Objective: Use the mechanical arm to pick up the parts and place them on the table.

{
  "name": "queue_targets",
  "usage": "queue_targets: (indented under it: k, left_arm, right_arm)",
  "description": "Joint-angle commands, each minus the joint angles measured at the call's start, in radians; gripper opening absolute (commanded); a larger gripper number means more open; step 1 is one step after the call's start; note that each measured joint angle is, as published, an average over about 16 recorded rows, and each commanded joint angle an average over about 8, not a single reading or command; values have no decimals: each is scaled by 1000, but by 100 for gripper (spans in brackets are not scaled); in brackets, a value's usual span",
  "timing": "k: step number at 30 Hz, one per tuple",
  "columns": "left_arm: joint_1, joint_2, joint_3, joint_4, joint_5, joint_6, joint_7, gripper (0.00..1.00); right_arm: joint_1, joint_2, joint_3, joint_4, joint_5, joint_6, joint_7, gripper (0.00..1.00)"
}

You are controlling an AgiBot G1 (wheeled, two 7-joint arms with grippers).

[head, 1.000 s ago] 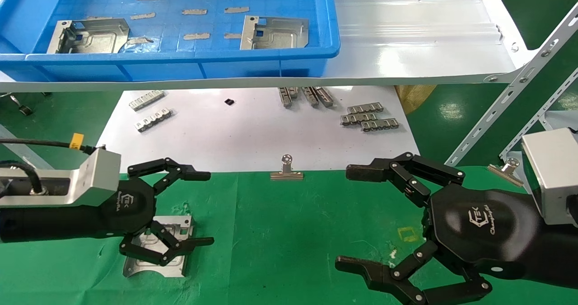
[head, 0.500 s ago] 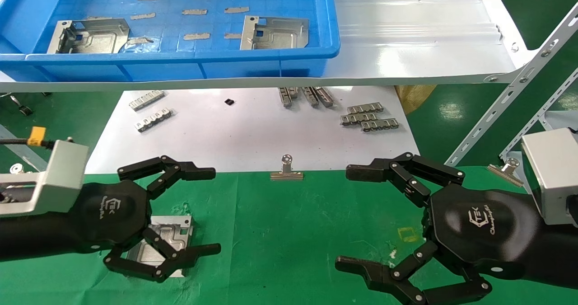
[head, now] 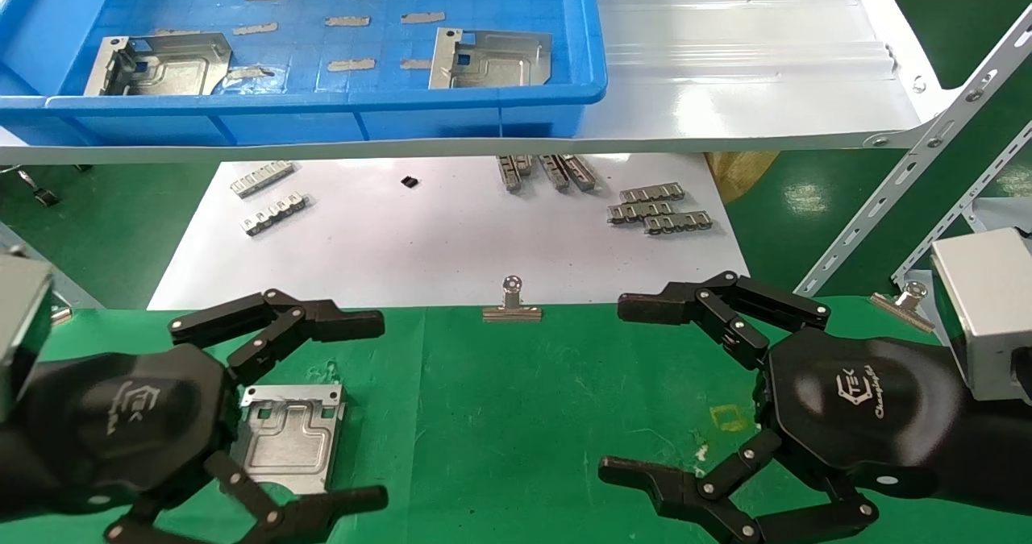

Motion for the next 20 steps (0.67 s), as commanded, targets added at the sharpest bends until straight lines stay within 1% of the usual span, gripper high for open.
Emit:
queue_targets:
  k: [1, 6, 20]
  left_arm:
    - [23, -8, -24, -33, -15, -3, -24, 100]
    - [39, -13, -40, -54, -27, -6, -34, 100]
    - [25, -9, -25, -33, -16, -5, -24, 100]
  right_arm:
    - [0, 0, 0, 0, 0, 0, 0, 100]
    - [0, 0, 0, 0, 0, 0, 0, 100]
    - [0, 0, 0, 0, 0, 0, 0, 100]
